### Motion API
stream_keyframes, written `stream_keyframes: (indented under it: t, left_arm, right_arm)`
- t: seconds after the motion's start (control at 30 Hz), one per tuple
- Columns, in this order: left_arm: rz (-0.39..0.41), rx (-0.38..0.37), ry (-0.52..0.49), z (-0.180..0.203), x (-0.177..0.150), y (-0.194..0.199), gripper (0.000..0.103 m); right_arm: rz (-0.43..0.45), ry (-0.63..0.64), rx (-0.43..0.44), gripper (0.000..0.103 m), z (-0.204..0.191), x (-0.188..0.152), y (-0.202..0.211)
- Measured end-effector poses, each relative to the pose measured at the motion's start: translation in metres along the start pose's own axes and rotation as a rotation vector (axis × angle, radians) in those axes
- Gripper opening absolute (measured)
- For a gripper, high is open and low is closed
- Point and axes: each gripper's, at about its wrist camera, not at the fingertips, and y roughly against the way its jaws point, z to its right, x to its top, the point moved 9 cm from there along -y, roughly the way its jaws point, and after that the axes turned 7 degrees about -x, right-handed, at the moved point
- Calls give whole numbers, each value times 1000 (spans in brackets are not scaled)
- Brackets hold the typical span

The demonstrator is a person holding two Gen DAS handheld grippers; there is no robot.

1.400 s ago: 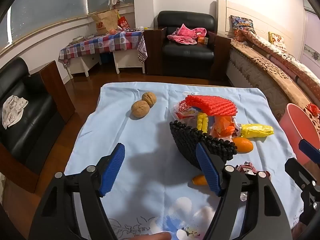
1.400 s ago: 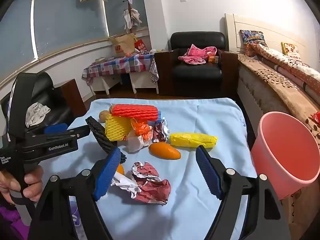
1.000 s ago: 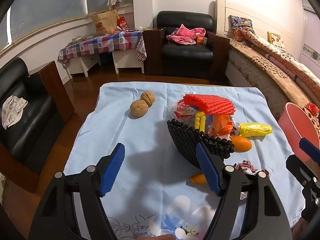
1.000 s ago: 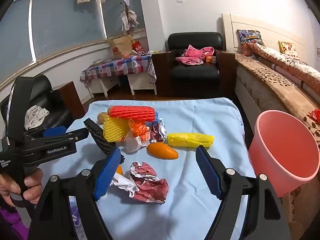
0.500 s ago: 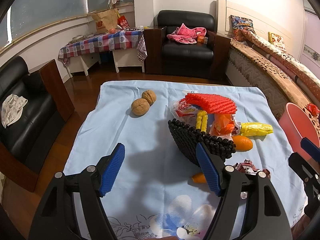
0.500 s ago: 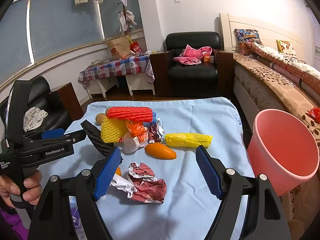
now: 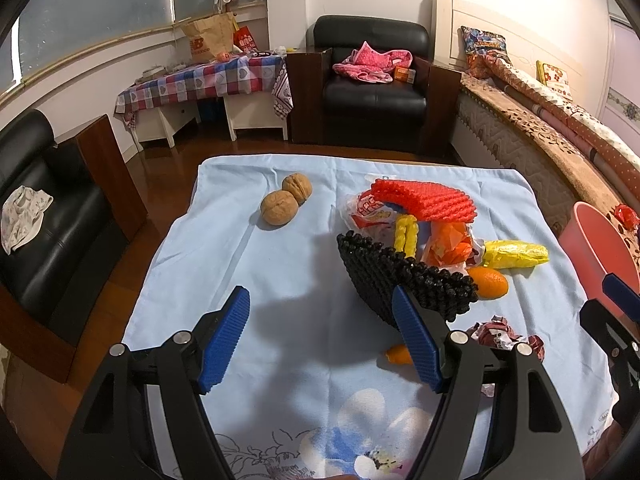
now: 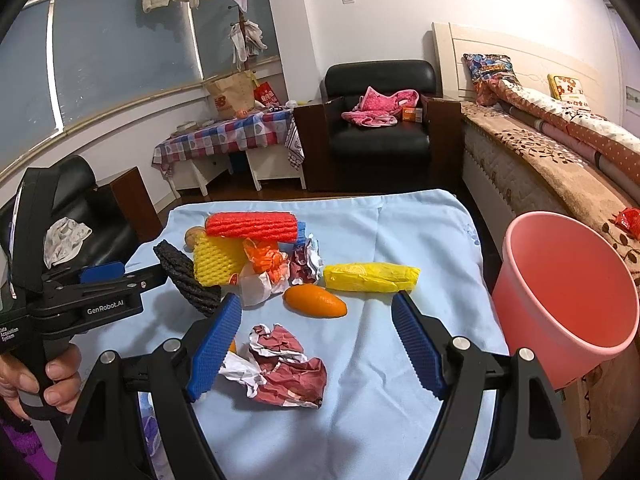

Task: Collect trash
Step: 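Move the left tool toward the black knit glove on the table, then grasp the black glove with the left tool while the right tool grasps the crumpled wrapper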

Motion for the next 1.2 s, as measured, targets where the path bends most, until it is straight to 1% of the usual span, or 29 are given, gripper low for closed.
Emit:
stream_keyframes:
  t: [0.47, 0.67, 0.93, 1.07, 1.2]
  left_arm:
    - [-14, -19, 19, -4, -4, -7, 74]
    - [-12, -40, -16, -5, -6, -5, 74]
    - [-31, -138, -4, -4, -15, 0, 74]
    - [-26, -202, -4, 1, -16, 8, 74]
    - [-21, -247, -15, 9, -16, 14, 74]
  right_arm:
    - [-10, -7, -10, 76, 6, -3, -6]
    - [-26, -21, -11, 76, 11, -6, -7]
    - [-52, -27, 10, 74, 11, -11, -11]
    - [-62, -22, 20, 74, 9, -14, -12]
    - [-78, -21, 42, 73, 6, -17, -14]
